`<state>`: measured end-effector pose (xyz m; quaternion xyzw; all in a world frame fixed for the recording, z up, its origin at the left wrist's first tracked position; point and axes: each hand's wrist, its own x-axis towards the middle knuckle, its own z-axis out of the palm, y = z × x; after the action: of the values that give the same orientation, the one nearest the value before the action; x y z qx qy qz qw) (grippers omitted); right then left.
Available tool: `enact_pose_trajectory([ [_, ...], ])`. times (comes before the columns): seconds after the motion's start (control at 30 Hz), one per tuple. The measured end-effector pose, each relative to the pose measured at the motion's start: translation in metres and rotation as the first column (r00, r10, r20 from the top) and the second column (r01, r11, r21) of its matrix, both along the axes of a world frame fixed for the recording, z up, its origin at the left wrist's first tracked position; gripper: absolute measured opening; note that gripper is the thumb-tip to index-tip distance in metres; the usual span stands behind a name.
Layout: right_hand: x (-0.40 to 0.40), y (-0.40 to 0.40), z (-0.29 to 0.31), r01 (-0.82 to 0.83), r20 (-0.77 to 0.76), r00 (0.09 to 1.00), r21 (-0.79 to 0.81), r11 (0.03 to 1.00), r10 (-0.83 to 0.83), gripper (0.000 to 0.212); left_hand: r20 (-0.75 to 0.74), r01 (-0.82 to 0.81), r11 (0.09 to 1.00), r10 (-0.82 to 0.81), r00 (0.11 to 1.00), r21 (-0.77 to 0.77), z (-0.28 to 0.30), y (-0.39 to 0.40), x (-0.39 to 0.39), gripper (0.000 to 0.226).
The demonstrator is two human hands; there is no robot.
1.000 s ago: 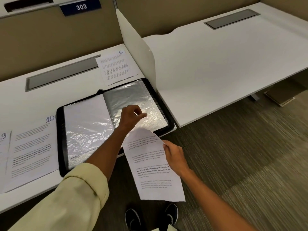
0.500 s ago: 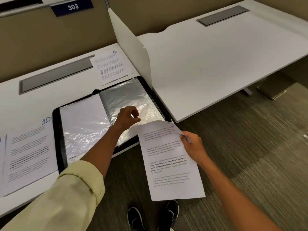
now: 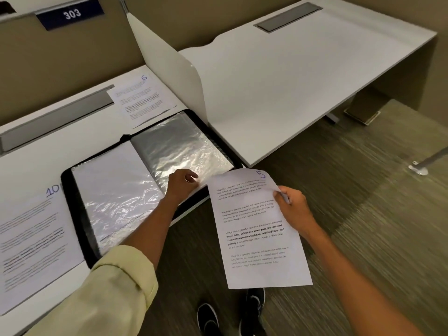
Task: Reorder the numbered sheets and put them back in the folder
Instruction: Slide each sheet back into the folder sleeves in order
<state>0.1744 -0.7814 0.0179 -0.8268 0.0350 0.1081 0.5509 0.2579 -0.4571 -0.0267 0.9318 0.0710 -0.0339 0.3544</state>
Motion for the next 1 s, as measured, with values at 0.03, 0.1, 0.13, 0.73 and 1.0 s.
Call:
enact_pose_trajectory([
  [0.03,-0.004,0.003,0.001,0.011,0.008,1.0,-0.002,1.0,-0.011,0.027,0.014,0.0,1.0,0.0,1.0,-0.01,-0.002,0.001,-0.003,0.015],
  [0.1,-0.011,0.007,0.004,0.02,0.018,1.0,-0.013,1.0,-0.019,0.027,0.037,0.001,1.0,0.0,0.999,-0.022,-0.004,0.001,-0.009,0.013],
  [0.13,-0.015,0.01,0.004,0.024,0.015,1.0,-0.025,0.999,-0.023,0.027,0.045,0.005,1.0,-0.004,0.999,-0.023,-0.006,0.002,-0.012,0.012],
  [0.73,-0.023,0.061,0.014,0.035,0.008,0.999,-0.159,0.987,-0.035,0.026,0.166,-0.054,0.998,0.057,0.984,-0.021,-0.003,-0.007,-0.03,0.009],
  [1.0,-0.018,0.08,0.016,-0.019,-0.011,1.0,-0.149,0.989,0.017,0.027,0.215,0.044,0.998,-0.032,0.976,-0.048,0.001,-0.001,-0.034,0.012],
])
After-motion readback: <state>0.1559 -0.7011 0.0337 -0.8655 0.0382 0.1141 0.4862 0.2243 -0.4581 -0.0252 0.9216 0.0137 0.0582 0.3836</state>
